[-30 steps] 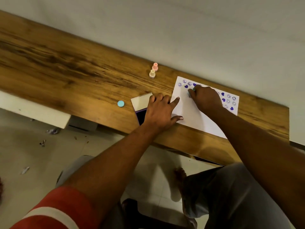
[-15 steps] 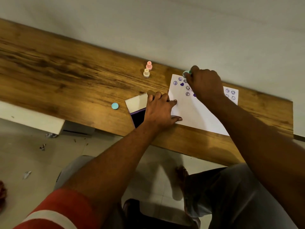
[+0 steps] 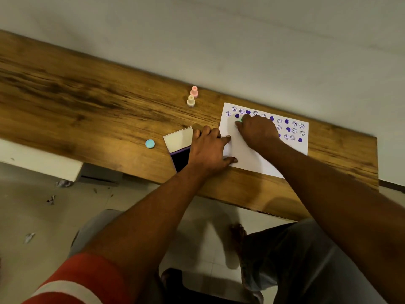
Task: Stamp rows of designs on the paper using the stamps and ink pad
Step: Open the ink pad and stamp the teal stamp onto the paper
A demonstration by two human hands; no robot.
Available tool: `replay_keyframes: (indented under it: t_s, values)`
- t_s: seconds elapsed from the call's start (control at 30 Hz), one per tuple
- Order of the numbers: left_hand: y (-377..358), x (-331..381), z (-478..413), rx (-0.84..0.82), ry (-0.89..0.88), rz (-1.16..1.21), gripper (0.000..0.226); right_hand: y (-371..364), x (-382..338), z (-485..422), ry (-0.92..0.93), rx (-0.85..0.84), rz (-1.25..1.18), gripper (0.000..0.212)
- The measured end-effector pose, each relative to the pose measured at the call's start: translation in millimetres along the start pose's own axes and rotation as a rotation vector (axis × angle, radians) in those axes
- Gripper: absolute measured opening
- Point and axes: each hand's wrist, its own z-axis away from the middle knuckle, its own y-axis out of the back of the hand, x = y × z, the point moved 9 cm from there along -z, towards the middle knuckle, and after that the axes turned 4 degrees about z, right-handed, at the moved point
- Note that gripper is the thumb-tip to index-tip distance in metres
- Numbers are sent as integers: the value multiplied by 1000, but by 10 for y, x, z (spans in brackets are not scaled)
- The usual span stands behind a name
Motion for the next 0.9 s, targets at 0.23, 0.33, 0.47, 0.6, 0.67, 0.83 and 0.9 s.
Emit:
replay_keyframes:
  t_s: [0.23,0.33,0.47,0.6,0.67,0.83,0.9]
  values:
    - [37,25,48,48,-31,1,82,179,726,165,-343,212,-852,49]
    - [67,37,66,58,-42,5,82,127,788,274,-378,190,-904,52]
    - [140,35,106,85,-42,30,80,139,781,370,-387,199,-902,55]
    - [275,-72,166,138,-18,66,77,186,752,417,-354,223,-832,51]
    - [344,-169,214,159,5,81,75,210,732,449,-344,241,-813,46]
    - [551,-518,379,213,81,110,74,312,590,536,-301,277,-826,31]
    - [671,-713,457,247,131,137,73,337,480,565,-289,279,-827,31]
